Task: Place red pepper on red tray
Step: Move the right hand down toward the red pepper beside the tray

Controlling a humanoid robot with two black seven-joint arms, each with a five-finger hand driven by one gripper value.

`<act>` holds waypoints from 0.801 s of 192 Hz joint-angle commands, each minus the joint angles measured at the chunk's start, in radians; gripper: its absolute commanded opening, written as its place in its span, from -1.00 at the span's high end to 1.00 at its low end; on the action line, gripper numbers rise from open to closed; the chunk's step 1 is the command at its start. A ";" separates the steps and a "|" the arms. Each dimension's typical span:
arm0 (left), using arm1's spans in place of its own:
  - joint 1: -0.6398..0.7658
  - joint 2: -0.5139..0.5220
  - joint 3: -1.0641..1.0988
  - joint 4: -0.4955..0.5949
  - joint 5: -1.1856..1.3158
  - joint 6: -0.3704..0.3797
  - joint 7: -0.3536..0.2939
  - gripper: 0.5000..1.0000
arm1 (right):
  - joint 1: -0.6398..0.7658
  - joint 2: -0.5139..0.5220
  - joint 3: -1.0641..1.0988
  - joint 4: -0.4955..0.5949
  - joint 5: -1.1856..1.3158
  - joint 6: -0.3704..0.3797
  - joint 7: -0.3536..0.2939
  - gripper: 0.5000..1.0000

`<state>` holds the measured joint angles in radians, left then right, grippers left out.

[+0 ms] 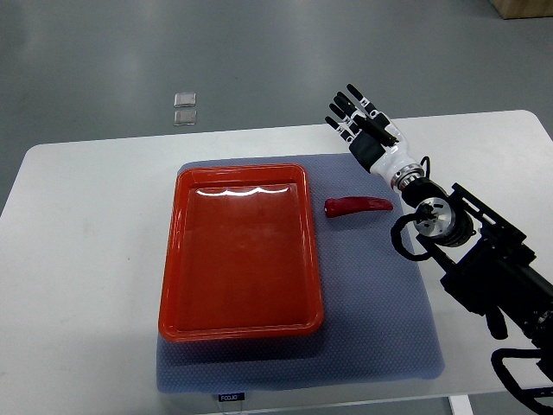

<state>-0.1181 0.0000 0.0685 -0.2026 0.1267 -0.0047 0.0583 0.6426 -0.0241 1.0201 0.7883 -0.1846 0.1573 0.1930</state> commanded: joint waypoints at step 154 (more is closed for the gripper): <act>-0.002 0.000 0.004 -0.012 0.005 -0.008 0.000 -1.00 | 0.431 -0.270 -0.724 0.006 -0.231 0.085 -0.064 -0.65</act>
<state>-0.1198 0.0000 0.0716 -0.2087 0.1294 -0.0118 0.0583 0.9340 -0.2252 0.5429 0.7886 -0.3510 0.1970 0.1678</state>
